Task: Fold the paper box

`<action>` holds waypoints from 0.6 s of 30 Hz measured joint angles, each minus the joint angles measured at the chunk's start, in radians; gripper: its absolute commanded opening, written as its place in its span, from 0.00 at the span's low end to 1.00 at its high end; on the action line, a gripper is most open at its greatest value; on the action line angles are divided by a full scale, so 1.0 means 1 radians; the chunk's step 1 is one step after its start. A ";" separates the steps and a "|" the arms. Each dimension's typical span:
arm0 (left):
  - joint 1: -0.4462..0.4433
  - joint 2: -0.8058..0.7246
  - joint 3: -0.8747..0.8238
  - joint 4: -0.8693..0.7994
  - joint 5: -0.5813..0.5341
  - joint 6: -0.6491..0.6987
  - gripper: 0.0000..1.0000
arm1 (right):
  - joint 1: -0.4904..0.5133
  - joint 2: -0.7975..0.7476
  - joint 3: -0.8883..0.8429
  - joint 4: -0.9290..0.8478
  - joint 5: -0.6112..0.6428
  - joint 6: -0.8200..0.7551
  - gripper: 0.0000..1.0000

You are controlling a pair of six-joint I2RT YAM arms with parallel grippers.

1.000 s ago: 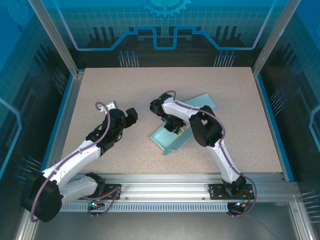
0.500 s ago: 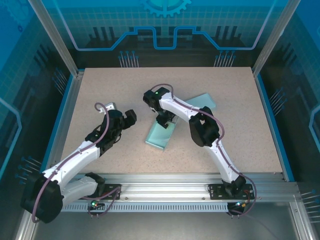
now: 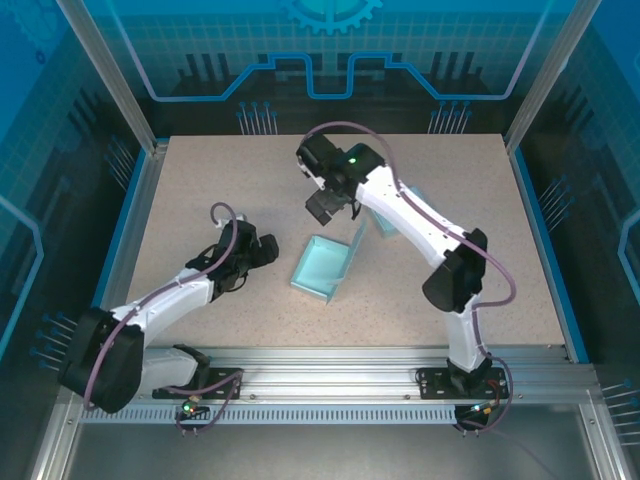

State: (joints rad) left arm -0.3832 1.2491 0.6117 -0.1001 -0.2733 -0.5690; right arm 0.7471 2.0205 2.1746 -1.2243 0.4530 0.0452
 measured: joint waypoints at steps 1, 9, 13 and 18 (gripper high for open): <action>0.001 0.013 0.001 0.001 0.015 0.000 0.80 | -0.001 -0.023 -0.010 0.005 0.003 0.011 0.91; 0.001 0.108 0.030 0.014 0.096 0.026 0.63 | -0.002 -0.221 -0.292 0.047 0.043 0.166 0.69; 0.001 0.175 0.061 0.007 0.123 0.042 0.55 | -0.034 -0.409 -0.465 0.072 0.068 0.266 0.68; -0.010 0.226 0.064 -0.004 0.163 0.045 0.49 | -0.163 -0.587 -0.706 0.113 0.043 0.379 0.60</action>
State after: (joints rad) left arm -0.3927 1.4750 0.6758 -0.1043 -0.1101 -0.5243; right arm 0.5842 1.4338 1.4681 -1.1118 0.4957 0.4244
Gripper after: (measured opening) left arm 0.499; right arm 0.629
